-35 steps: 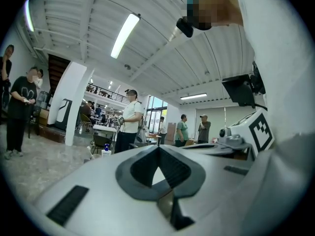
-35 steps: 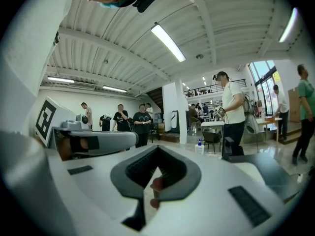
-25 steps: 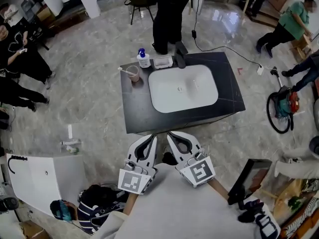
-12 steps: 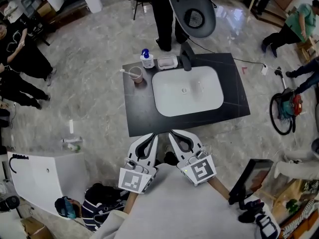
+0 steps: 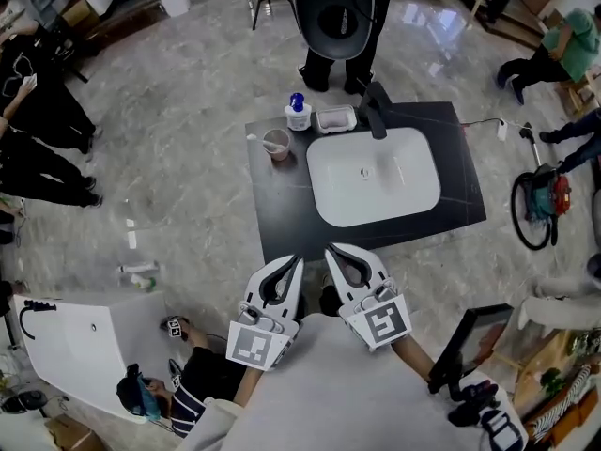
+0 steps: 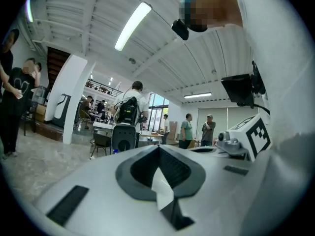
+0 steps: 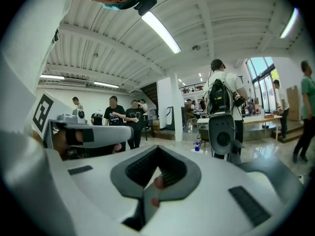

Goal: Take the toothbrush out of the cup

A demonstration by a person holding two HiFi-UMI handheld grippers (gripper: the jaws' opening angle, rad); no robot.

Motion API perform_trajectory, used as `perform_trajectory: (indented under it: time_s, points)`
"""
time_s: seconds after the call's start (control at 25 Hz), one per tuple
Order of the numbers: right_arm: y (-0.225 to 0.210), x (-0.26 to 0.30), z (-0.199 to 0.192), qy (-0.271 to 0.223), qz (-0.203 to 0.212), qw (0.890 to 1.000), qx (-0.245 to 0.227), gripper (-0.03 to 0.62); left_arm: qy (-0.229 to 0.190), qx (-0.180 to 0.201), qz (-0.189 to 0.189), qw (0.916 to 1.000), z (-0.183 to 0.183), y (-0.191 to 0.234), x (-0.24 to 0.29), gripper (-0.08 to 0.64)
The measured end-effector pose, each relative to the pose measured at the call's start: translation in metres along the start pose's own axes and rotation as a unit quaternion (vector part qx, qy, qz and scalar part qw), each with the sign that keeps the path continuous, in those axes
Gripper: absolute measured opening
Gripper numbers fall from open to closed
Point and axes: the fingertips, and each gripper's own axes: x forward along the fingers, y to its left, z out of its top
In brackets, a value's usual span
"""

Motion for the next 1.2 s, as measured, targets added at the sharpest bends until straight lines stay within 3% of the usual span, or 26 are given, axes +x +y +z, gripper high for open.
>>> perform_trajectory:
  time_s: [0.32,0.48,0.8,1.2]
  points:
    - [-0.003,0.042,-0.016,0.018,-0.012,1.0,0.001,0.005,0.014,-0.029,0.028,0.9991,-0.014,0.042,-0.001,0.003]
    - [-0.012,0.06,-0.027,0.025,-0.021,0.999,0.003,0.005,0.015,-0.017,0.029,0.9993,-0.021,0.058,0.002,0.003]
    - [-0.018,0.079,-0.053,0.045,-0.039,0.998,0.022,0.005,0.053,-0.042,0.05,0.9965,-0.049,0.086,0.01,0.003]
    - [-0.018,0.12,-0.082,0.062,-0.017,0.997,0.03,0.01,0.067,-0.06,0.071,0.9935,-0.067,0.116,0.011,0.004]
